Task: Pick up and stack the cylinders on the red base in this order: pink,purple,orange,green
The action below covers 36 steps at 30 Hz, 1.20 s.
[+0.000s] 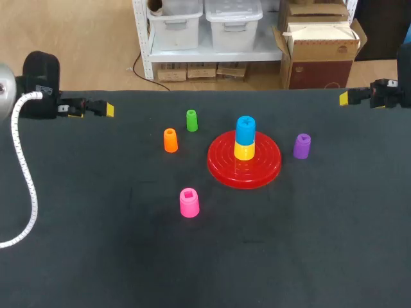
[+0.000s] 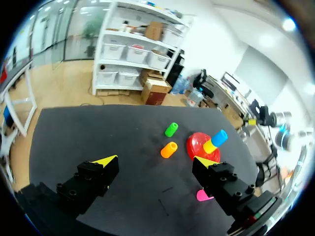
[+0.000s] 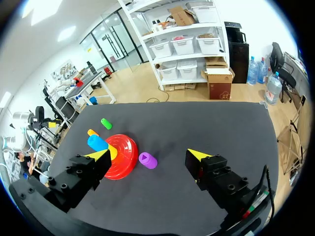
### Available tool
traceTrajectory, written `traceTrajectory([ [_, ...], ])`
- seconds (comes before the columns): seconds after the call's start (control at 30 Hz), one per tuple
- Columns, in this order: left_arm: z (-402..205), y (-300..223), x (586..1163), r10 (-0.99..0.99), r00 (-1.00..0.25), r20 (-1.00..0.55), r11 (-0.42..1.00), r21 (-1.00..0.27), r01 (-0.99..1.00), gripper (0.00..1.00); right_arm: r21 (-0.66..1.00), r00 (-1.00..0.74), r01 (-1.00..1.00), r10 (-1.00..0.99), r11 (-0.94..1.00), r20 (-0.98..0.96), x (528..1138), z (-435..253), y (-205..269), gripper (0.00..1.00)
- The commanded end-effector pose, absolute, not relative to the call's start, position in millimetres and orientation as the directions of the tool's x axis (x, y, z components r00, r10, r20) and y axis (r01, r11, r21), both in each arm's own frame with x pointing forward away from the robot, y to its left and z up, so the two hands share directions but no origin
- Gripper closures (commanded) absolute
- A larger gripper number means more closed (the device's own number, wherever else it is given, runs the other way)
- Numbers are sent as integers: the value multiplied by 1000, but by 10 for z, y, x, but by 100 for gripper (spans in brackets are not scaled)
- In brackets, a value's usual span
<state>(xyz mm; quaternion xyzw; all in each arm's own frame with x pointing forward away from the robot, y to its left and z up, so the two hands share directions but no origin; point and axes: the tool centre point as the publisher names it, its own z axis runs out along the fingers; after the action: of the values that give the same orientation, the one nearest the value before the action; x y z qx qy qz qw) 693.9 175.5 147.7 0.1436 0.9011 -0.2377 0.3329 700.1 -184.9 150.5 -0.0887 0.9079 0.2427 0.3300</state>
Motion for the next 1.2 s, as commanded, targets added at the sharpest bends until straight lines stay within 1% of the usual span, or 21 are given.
traceTrajectory([
  [0.03,1484,1807,6915,266,-536,-801,664,-251,705,0,382,-767,-321,-1,867,-642,7001,1504,-1849,0],
  [0.17,1499,1790,6854,365,-368,-855,490,-160,857,0,382,-767,-321,-1,867,-642,7001,1504,-1849,0],
  [0.23,1493,1781,6811,401,-307,-863,399,-137,907,0,382,-767,-321,-1,867,-642,7001,1504,-1849,0],
  [0.3,1466,1761,6772,458,-189,-869,321,-37,946,0,382,-767,-321,-1,867,-642,7001,1504,-1849,0],
  [0.4,1412,1747,6733,502,-118,-856,222,-4,975,0,382,-767,-321,-1,867,-642,7001,1504,-1849,0],
  [0.5,1356,1721,6748,514,-116,-850,215,-4,977,0,382,-767,-321,-1,867,-642,7001,1504,-1849,0],
  [0.73,1236,1713,6811,513,-162,-843,243,-38,969,0,382,-767,-321,-1,867,-642,7001,1504,-1849,0],
  [0.9,1216,1681,6871,512,-166,-843,255,-35,966,0,382,-767,-321,-1,867,-642,7001,1504,-1849,0],
  [1.1,1173,1628,7028,483,-279,-830,336,-118,935,0,382,-767,-321,-1,867,-642,7001,1504,-1849,0],
  [1.2,1131,1613,7073,496,-249,-832,336,-81,939,0,382,-767,-321,-1,867,-642,7001,1504,-1849,0],
])
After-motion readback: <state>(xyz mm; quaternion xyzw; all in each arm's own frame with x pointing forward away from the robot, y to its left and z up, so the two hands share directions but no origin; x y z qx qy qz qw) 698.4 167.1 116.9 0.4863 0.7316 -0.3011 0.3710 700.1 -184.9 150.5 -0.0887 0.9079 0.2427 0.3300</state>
